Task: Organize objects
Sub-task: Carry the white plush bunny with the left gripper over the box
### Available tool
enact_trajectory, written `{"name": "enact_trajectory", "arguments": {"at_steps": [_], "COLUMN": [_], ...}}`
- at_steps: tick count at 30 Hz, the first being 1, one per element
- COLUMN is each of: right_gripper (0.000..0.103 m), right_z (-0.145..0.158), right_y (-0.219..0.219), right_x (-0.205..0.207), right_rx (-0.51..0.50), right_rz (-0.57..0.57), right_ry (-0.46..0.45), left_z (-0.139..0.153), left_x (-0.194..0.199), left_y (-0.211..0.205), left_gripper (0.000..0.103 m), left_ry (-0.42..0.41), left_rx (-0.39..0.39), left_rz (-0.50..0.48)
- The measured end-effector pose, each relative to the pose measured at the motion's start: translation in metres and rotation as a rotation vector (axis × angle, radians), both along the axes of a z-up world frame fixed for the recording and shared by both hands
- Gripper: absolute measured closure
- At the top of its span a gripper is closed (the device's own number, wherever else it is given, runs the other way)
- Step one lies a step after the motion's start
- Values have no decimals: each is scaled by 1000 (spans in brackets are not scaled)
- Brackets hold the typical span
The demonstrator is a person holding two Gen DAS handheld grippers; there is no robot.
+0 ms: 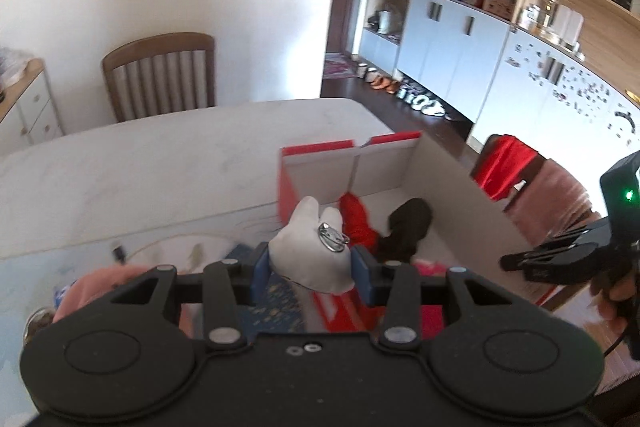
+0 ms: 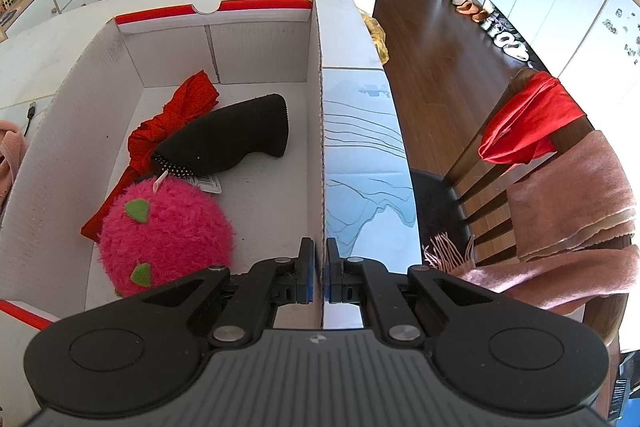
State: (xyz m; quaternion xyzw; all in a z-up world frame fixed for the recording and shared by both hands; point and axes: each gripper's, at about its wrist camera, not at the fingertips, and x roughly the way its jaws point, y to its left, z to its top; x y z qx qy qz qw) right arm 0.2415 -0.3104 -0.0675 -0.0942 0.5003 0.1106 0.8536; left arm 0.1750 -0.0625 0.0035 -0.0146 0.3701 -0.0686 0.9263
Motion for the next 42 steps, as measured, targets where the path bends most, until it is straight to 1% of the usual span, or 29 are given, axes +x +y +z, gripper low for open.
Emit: {"name": "enact_trajectory", "arguments": {"at_steps": [3,7,18,26,33,38,42], "right_gripper": [99,99,99,99,99,99,99], "right_z": [0,0,-2,-2,-2,-2,-2], "right_y": [0,-1,-2,-3,-3,-4,-4], "right_x": [0,0,2,2,3,4,3], "right_rx": [5,9,12,9,11,10,10], "right_rz": [0,-1,17,27,30,29,29], "right_ry": [0,0,4,5,13,14,15], "left_z": [4,0,-31,-57,-77,-89,-94], "left_x": [12,31,75,101,110,111,111], "left_y": [-18,-41,-80,-99,-111,-114,-114], "left_gripper": [61,61,61,61,61,61,59], "left_ry": [-3,4,80,147,201,242,259], "left_rx": [14,51,165,223,269,278,287], "left_rz": [-37,-77,-132,-168,-209,-236,-249]}}
